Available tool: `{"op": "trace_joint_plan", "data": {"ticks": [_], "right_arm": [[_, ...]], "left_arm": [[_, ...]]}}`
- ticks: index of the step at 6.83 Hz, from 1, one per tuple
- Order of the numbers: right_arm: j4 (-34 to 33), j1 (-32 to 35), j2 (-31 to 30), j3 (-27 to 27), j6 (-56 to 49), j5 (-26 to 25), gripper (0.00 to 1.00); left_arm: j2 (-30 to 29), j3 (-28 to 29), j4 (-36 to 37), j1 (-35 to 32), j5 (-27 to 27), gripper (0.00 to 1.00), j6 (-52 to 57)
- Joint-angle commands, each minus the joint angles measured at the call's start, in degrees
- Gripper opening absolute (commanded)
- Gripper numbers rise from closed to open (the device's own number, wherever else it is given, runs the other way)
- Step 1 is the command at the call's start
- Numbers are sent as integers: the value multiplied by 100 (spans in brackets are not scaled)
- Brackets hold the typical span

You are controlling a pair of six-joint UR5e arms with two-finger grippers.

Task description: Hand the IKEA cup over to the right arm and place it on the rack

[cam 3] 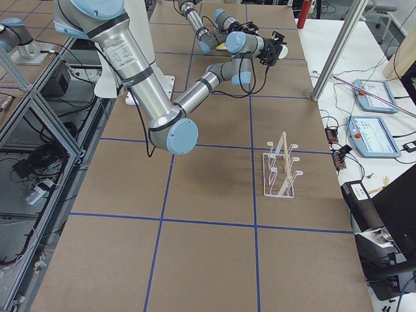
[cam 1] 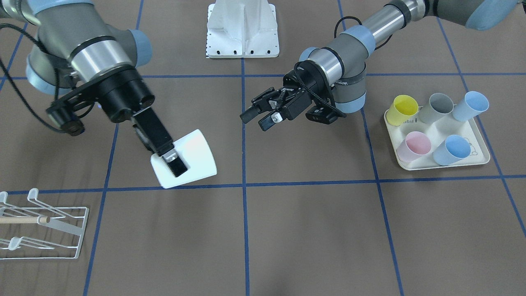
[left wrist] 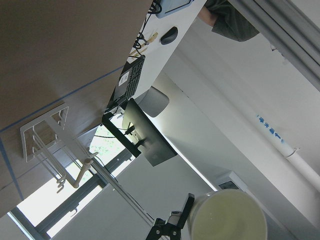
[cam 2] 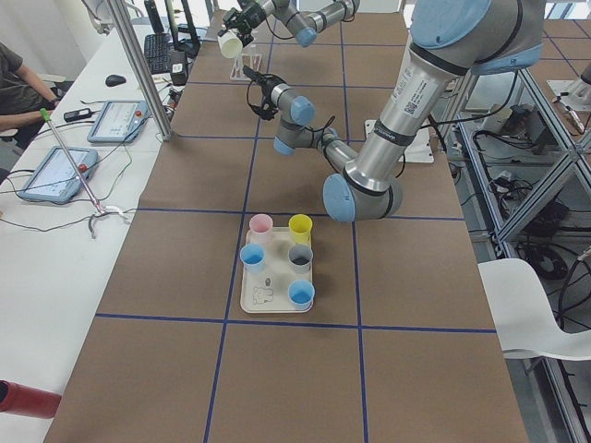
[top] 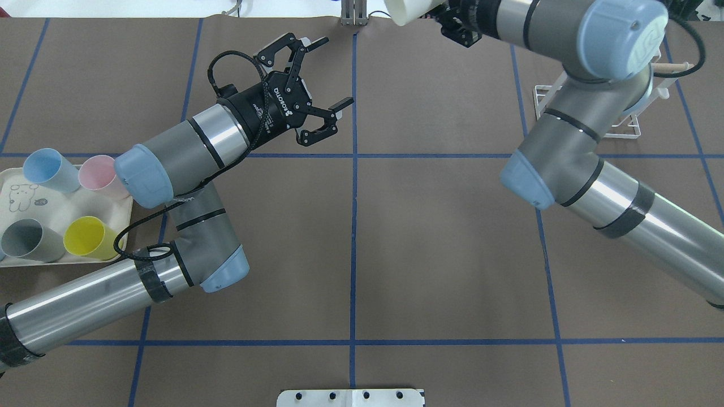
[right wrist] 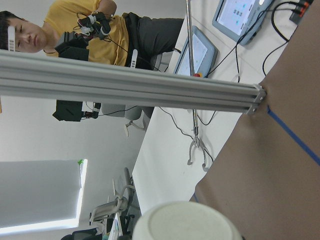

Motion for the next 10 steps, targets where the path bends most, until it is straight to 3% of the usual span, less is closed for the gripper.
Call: {"op": "trace_joint_plan", "data": {"ticks": [1, 3, 4, 6, 8, 10], "right_arm": [[-582, 971, -365, -36, -1475, 1007, 0], [-982, 1430, -856, -35, -3342, 1126, 0], [-1043, 1632, -1137, -36, -4116, 1117, 0], [-1114, 1941, -1621, -123, -5725, 960, 0], [-1088, 2047, -1834, -394, -7114, 418, 0], [-965, 2056, -1991, -598, -7542, 220, 0]], "left_arm": [[11, -14, 76, -305, -369, 100, 928], [186, -14, 461, -840, -1491, 100, 2094], [474, -14, 490, -1000, -1749, 100, 2788], [748, 3, 516, -1150, -1874, 100, 3672], [820, -128, 1050, -1711, -2645, 100, 3988], [960, -172, 1079, -1731, -2675, 100, 4096]]}}
